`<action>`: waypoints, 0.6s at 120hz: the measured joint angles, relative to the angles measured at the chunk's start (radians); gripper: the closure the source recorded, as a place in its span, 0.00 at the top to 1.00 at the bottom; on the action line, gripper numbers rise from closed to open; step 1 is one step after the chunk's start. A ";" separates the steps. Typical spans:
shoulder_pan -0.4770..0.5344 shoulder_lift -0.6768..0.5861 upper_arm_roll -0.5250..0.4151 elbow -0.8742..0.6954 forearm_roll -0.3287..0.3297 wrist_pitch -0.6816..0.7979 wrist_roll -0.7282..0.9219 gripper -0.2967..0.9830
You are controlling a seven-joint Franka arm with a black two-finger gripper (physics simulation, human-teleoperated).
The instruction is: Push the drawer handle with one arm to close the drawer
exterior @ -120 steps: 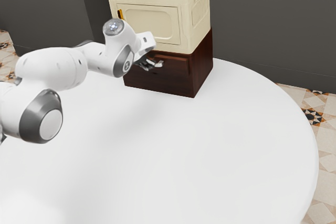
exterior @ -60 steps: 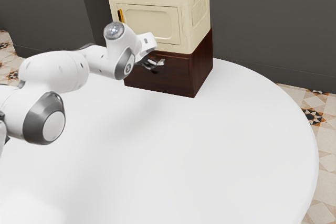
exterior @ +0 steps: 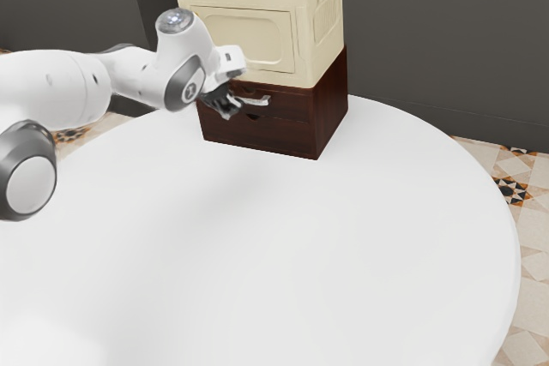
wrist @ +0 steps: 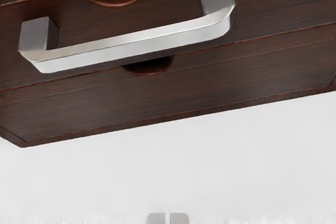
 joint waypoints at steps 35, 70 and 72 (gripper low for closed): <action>-0.176 -0.306 0.082 -0.179 0.052 -0.306 -0.035 0.15; -0.272 -0.455 0.083 -0.177 0.065 -0.653 -0.123 0.49; -0.274 -0.458 0.082 -0.177 0.065 -0.664 -0.128 0.51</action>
